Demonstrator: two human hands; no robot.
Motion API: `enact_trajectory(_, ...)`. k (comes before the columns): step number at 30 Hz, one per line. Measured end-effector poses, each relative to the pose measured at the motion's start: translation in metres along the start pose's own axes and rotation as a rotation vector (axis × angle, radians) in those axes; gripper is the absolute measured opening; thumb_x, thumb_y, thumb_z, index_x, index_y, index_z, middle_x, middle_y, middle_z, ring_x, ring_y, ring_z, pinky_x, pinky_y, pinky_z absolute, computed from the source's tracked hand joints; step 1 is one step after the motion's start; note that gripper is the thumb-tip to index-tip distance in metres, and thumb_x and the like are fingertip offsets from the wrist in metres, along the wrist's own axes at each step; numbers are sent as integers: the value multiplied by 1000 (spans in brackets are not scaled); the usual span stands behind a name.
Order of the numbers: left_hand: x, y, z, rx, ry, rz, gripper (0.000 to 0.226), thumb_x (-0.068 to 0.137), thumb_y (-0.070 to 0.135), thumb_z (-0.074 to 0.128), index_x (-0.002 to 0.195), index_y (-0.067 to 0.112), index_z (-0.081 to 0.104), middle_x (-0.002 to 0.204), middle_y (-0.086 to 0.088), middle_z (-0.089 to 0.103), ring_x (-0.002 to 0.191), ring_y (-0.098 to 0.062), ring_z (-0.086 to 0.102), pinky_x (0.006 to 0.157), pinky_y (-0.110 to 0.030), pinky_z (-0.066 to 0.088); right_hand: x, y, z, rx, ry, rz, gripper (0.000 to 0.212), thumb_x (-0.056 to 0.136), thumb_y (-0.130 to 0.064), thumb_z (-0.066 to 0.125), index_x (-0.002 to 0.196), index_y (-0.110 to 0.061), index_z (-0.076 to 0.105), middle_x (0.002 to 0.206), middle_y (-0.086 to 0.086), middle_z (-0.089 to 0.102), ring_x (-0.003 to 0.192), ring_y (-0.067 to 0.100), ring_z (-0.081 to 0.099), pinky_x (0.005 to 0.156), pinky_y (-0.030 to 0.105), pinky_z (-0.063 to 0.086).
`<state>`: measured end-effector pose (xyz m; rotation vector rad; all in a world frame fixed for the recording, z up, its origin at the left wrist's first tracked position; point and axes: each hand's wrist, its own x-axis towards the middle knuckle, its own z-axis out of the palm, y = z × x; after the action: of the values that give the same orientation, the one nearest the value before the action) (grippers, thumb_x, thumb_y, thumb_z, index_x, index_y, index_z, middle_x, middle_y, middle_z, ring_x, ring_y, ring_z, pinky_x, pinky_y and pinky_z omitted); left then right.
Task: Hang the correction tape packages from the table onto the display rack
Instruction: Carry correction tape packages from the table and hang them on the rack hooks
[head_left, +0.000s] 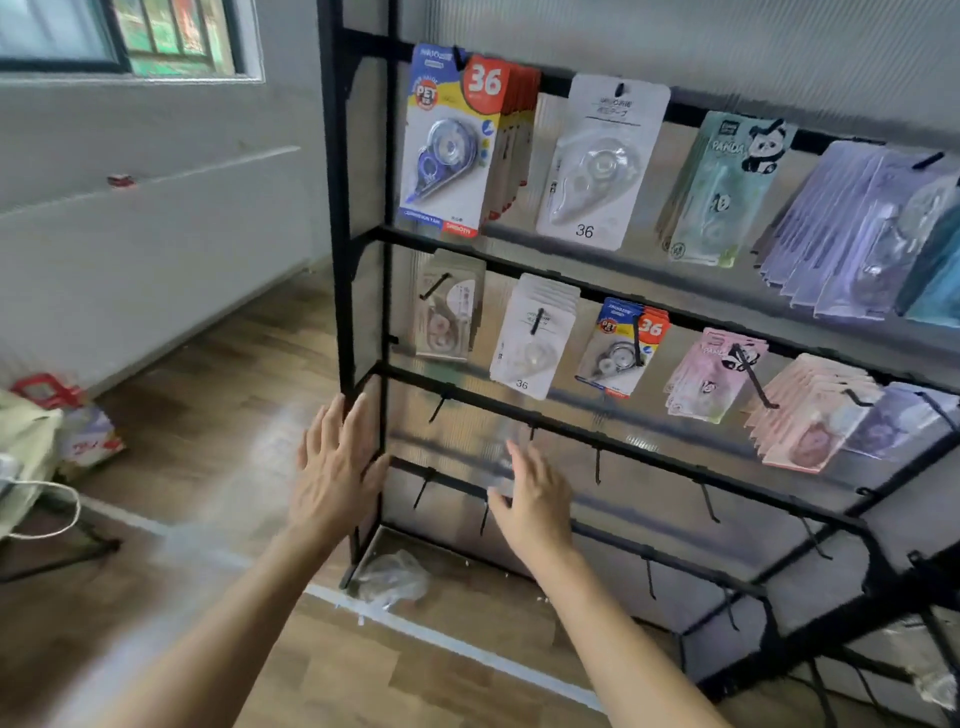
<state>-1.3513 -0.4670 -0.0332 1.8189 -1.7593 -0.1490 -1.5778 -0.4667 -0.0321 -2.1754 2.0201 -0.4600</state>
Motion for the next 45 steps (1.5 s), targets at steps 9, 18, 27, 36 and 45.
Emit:
enact_trajectory(9, -200, -46, -67, 120, -26, -282, 72, 91, 36, 57, 150, 22, 20, 157, -11, 15, 143, -28, 18, 114, -40, 10, -138, -75, 33, 90, -223, -143, 66, 96, -37, 47, 151, -26, 12, 159, 6, 10, 146, 24, 5, 117, 44, 3)
enact_trajectory(18, -362, -135, -183, 253, 168, -659, 77, 84, 27, 67, 148, 14, 27, 156, -12, 17, 140, -33, 24, 114, -47, 16, -248, -219, 82, 136, -339, -418, 76, 92, -37, 49, 152, -27, 2, 160, 9, -1, 147, 25, 1, 116, 42, 3)
enact_trajectory(27, -476, -260, -337, 386, 309, -881, 70, 93, 35, 54, 151, 18, 19, 158, -8, 11, 145, -24, 10, 116, -39, 4, -326, -442, 115, 119, -469, -838, 75, 90, -42, 49, 152, -29, 7, 160, 7, 5, 147, 25, -2, 115, 48, -4)
enact_trajectory(36, -547, -375, -424, 407, 351, -1080, 66, 93, 39, 51, 149, 20, 22, 158, -6, 11, 145, -24, 11, 117, -39, 6, -379, -611, 163, 103, -523, -1016, 73, 92, -43, 48, 151, -29, 7, 159, 6, 7, 147, 25, 0, 116, 48, -1)
enact_trajectory(45, -525, -524, -485, 397, 405, -1192, 68, 93, 41, 52, 150, 23, 20, 159, -5, 9, 145, -22, 9, 117, -37, 5, -345, -774, 233, 97, -521, -1086, 72, 93, -44, 46, 152, -28, 8, 159, 7, 10, 146, 25, 5, 117, 47, 4)
